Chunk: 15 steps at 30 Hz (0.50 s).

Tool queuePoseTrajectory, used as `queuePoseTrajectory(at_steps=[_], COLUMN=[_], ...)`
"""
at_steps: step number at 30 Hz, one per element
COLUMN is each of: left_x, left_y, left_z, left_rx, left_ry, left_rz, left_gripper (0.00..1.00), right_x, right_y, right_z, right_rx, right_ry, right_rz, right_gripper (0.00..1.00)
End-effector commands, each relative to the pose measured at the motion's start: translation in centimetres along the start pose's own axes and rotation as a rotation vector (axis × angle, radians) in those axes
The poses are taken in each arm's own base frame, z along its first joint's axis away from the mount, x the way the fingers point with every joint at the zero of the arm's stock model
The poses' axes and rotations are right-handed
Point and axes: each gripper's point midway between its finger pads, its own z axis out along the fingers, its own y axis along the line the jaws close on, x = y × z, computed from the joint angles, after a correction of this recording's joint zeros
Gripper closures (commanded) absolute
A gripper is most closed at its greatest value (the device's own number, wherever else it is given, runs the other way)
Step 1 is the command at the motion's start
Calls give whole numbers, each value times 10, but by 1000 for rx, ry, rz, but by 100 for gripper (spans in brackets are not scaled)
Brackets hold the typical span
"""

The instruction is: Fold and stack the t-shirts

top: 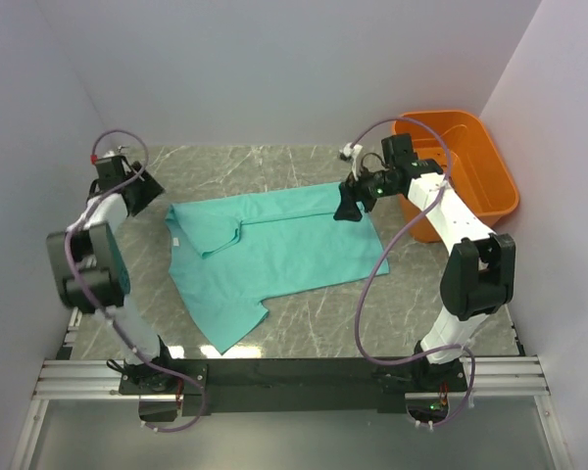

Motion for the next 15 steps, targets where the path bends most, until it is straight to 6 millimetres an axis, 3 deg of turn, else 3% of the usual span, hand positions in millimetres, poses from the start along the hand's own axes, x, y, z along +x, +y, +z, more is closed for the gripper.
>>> queuePoseTrajectory(at_steps=[1, 2, 3, 4, 6, 7, 8, 9, 11, 12, 14, 15], left_x=[-53, -49, -50, -30, -21, 4, 12, 25, 64, 79, 103, 116], left_y=[-33, -36, -40, -36, -36, -49, -50, -50, -48, -50, -40, -40], left_z=[-90, -102, -115, -133, -152, -165, -169, -174, -182, -185, -195, -199], left_rx=[87, 111, 147, 176, 265, 379, 397, 391, 389, 390, 337, 318], left_ry=[-263, -281, -318, -309, -308, -208, -166, -110, 39, 77, 67, 76], left_rz=[26, 13, -2, -67, -135, -158, -176, -187, -197, -188, -182, -173], left_gripper=[30, 14, 4, 1, 1, 1, 1, 1, 7, 7, 7, 7], right_x=[29, 39, 65, 66, 91, 90, 94, 106, 112, 124, 131, 138], right_y=[35, 43, 51, 54, 54, 59, 61, 71, 94, 108, 147, 148], right_z=[-21, -25, -25, -35, -32, -40, -42, -40, -41, -35, -20, -7], right_rx=[-148, -179, -230, -187, -148, -113, -104, -130, -187, -231, -311, -282], right_ry=[64, 75, 103, 99, 111, 96, 94, 99, 75, 83, 80, 93], right_rz=[-268, -339, -465, -558, -651, -706, -730, -729, -780, -782, -855, -910], right_gripper=[26, 26, 26, 26, 21, 19, 16, 13, 12, 12, 13, 14])
